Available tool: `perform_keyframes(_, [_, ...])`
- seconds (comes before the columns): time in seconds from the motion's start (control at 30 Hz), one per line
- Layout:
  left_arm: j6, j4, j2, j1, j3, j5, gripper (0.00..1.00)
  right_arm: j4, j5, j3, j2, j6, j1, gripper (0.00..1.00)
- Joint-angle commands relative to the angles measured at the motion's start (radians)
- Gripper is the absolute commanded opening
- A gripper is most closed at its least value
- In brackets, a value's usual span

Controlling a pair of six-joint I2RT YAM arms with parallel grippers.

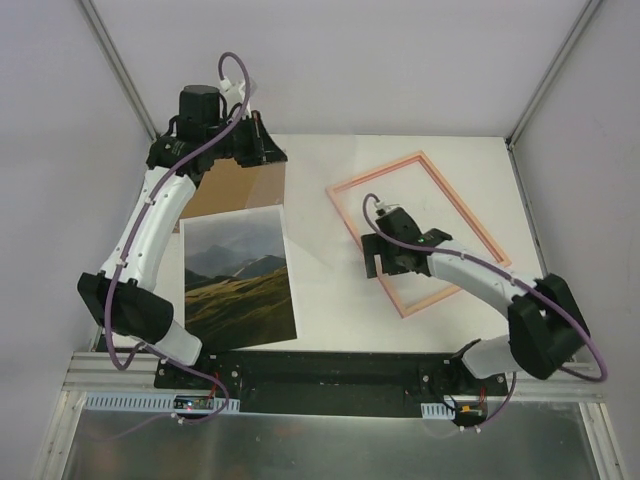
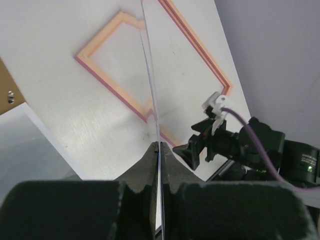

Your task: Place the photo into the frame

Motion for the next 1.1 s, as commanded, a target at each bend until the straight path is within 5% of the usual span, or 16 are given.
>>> perform_keyframes(0.0, [-0.027,-0.004,-0.097,0.007,0.023,-0.203,0.0,-0.044,0.034,0.106,0.151,-0.053,0.059,0.99])
perform_keyframes(0.37, [-0.026,-0.015,-0.294,0.01,-0.02,-0.463,0.0,-0.101,0.07,0.214,0.317,0.127,0.127,0.72])
perform_keyframes(0.73, [-0.007,-0.035,-0.392,0.028,-0.043,-0.573,0.0,-0.145,0.082,0.454,0.536,0.361,0.239,0.27])
perform_keyframes(1.07, [-0.003,-0.055,-0.403,0.049,-0.043,-0.569,0.0,-0.087,0.1,0.646,0.643,0.615,0.306,0.22])
